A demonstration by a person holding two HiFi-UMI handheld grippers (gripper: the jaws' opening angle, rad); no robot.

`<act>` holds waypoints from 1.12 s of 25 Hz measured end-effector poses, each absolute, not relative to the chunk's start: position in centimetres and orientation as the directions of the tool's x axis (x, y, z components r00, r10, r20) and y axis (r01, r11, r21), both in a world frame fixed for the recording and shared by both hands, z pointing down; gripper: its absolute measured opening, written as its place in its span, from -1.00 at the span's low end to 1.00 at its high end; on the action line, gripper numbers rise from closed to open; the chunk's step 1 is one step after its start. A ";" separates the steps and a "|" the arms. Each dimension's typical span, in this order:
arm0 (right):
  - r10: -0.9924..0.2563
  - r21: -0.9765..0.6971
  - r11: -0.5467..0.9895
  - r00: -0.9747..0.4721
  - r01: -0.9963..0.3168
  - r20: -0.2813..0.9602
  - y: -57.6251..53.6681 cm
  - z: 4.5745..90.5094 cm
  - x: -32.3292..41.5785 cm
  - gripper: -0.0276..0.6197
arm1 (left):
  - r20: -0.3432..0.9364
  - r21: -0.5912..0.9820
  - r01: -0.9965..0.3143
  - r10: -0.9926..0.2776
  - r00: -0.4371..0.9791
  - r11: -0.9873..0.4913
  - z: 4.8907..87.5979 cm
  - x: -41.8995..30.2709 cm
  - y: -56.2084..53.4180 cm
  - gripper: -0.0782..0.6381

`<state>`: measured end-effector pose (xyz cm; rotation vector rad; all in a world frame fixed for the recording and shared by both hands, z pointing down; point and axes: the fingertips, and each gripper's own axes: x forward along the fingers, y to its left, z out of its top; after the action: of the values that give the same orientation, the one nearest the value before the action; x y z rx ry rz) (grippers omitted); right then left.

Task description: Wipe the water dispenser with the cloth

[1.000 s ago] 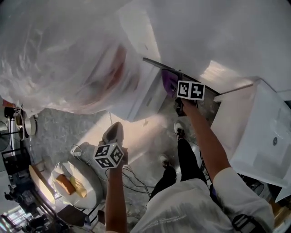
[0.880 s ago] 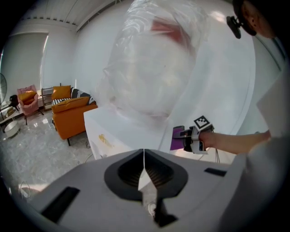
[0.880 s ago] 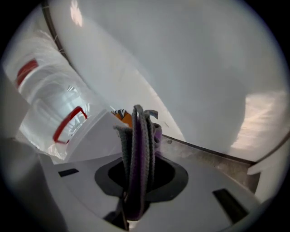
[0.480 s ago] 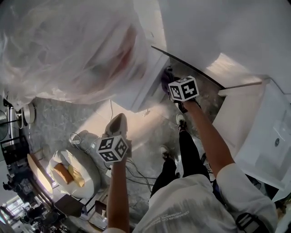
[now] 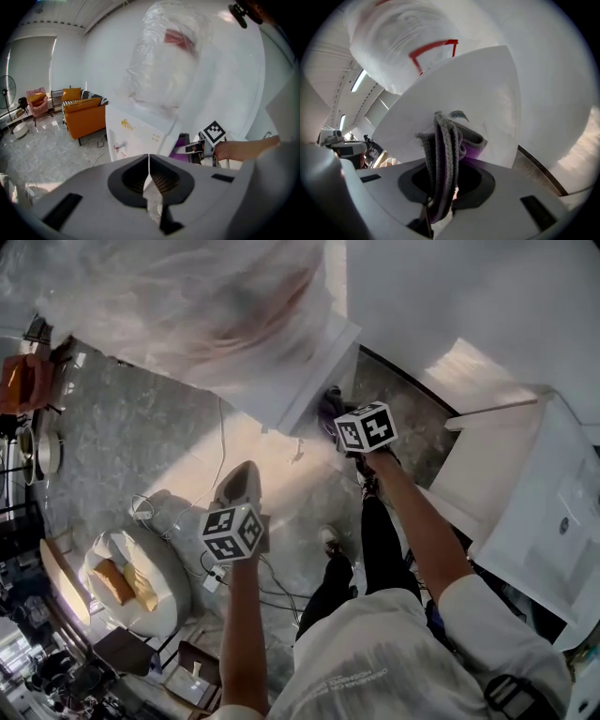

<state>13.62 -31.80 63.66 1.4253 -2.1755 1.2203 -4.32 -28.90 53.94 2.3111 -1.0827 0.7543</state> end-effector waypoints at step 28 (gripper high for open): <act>-0.727 -0.248 0.090 -0.234 -0.965 0.646 -16.8 60.8 12.6 -0.64 | 0.629 0.176 -0.661 -0.434 0.645 -0.729 55.3 -6.2 -20.5 -0.73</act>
<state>12.60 -16.76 60.85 1.6681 -2.0173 0.9162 -6.20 -20.51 55.33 2.4742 -0.8652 0.7985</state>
